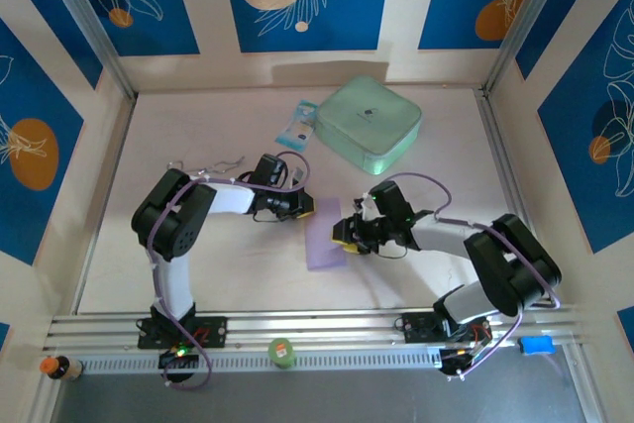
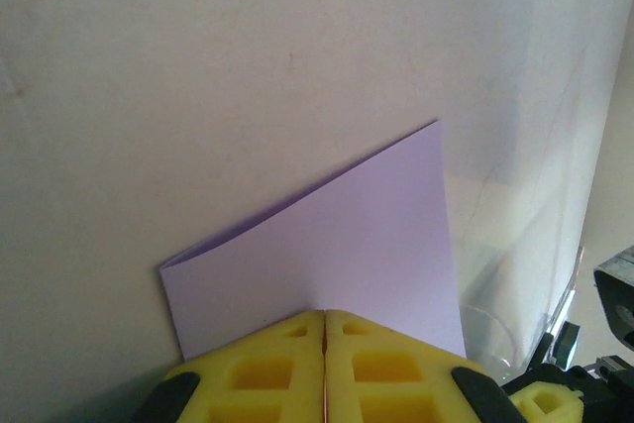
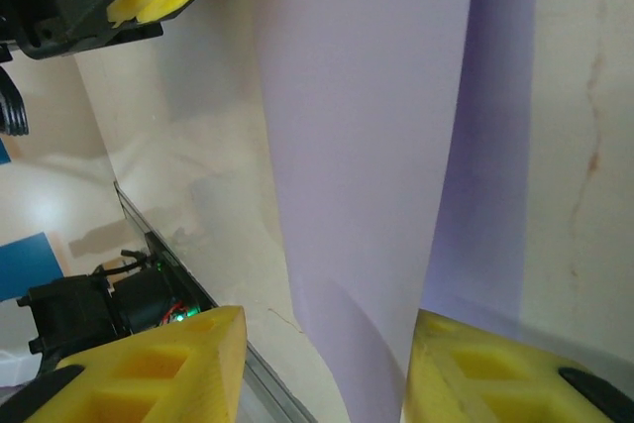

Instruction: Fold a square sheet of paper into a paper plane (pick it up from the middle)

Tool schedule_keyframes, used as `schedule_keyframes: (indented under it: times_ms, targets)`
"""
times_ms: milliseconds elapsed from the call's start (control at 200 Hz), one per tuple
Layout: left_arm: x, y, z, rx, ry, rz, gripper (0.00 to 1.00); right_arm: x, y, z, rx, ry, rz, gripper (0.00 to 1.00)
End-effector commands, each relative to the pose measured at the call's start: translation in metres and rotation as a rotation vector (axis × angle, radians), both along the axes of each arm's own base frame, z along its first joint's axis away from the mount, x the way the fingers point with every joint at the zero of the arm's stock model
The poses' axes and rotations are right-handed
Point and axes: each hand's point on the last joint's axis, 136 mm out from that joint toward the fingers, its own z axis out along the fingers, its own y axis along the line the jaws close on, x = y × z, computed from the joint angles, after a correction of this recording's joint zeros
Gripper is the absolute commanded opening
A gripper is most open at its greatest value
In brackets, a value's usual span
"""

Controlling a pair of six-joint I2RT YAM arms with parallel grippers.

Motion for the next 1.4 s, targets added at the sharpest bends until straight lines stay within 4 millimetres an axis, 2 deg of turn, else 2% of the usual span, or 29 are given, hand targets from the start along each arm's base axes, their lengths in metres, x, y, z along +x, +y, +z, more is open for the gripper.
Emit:
schedule_keyframes:
  times_ms: [0, 145, 300, 525, 720, 955, 1145, 1225, 1395]
  targets:
    - [-0.009, 0.004, -0.016, 0.026, 0.065, -0.009, 0.10, 0.005, 0.004, 0.007, 0.036, -0.017, 0.042, 0.43]
    - [-0.008, 0.002, -0.011, 0.014, 0.060, -0.012, 0.11, 0.010, 0.002, 0.004, 0.047, -0.009, 0.032, 0.39]
    - [-0.006, 0.000, -0.002, -0.002, 0.049, -0.015, 0.13, 0.014, 0.001, 0.001, 0.049, -0.009, 0.025, 0.28]
    - [-0.002, -0.008, 0.027, -0.036, -0.008, -0.025, 0.22, 0.018, 0.003, 0.001, 0.068, -0.004, 0.009, 0.14]
    - [-0.002, -0.005, 0.059, -0.054, -0.096, -0.013, 0.33, 0.022, 0.002, 0.004, 0.072, -0.016, -0.023, 0.06]
    - [-0.012, -0.001, 0.091, -0.094, -0.207, -0.026, 0.36, 0.025, -0.010, -0.001, 0.027, 0.001, -0.118, 0.06]
    - [-0.028, 0.009, 0.102, -0.013, -0.401, -0.014, 0.34, 0.028, -0.020, -0.006, -0.018, 0.018, -0.163, 0.06]
    - [-0.039, 0.006, 0.113, -0.023, -0.512, -0.038, 0.34, 0.028, -0.016, 0.000, 0.014, 0.007, -0.136, 0.08]
    - [-0.064, 0.003, 0.122, -0.032, -0.687, -0.108, 0.34, 0.030, -0.007, 0.009, 0.039, -0.006, -0.067, 0.12]
